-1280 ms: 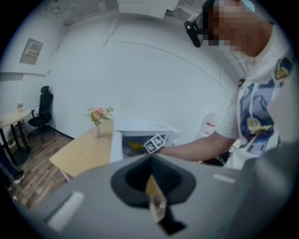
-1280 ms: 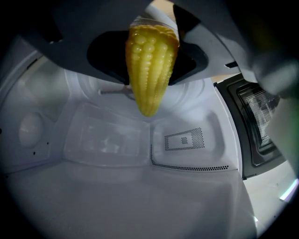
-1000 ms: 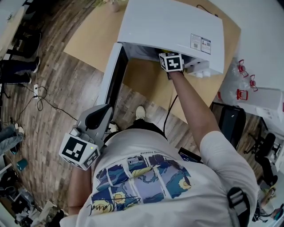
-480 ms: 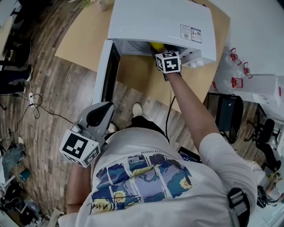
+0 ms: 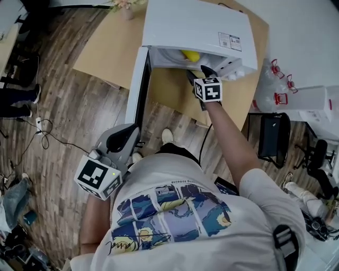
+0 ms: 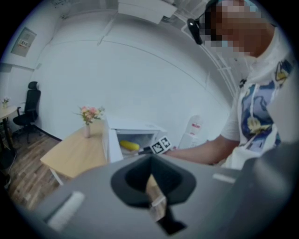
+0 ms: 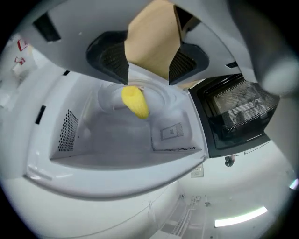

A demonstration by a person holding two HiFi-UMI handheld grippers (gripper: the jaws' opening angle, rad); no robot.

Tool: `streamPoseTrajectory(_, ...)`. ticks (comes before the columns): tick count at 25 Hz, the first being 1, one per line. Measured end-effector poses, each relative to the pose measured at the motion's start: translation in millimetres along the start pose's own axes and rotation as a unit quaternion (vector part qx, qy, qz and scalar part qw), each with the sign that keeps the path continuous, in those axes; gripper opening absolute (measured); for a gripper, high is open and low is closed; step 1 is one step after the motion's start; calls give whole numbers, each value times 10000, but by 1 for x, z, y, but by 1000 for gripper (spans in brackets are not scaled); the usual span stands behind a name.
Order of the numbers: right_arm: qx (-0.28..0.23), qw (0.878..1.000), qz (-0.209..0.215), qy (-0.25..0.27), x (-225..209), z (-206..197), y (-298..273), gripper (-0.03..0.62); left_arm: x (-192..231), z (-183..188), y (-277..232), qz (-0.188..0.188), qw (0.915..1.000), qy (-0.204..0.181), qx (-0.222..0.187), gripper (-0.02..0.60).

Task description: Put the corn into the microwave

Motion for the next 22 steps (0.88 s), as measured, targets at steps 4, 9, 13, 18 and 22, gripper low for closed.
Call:
streamPoseTrajectory(4,-88,9999,-68,-14,28,-10,23,169,15,-10,26,33,9999,22,-94,10)
streamPoseTrajectory(9,-190,9998,-59,81,69,-22,55,74,28,-24,57,-9,9998,19,-221,9)
streamPoseTrajectory(13,-266,9996,30,118,112,-30,81,34,39,-40,79,-75,9997,29,-228,9)
streamPoseTrajectory(18,-292,9993,210,143,169,-42,113,18,42,-51,104,-171,9995,-105,-254,9)
streamPoseTrajectory(22,-382,9984,256,343,211,-48,133,11,46,-63,126,-228,9993,-75,-284,9)
Point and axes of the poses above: the fingertips, and each gripper's own axes: y backward along the fingers, x to its left, z out of its top, the point moved 4 cm from there along y, backward along the fingers, and after that the axes turned 13 degrees about z, right-handed, at the moved point
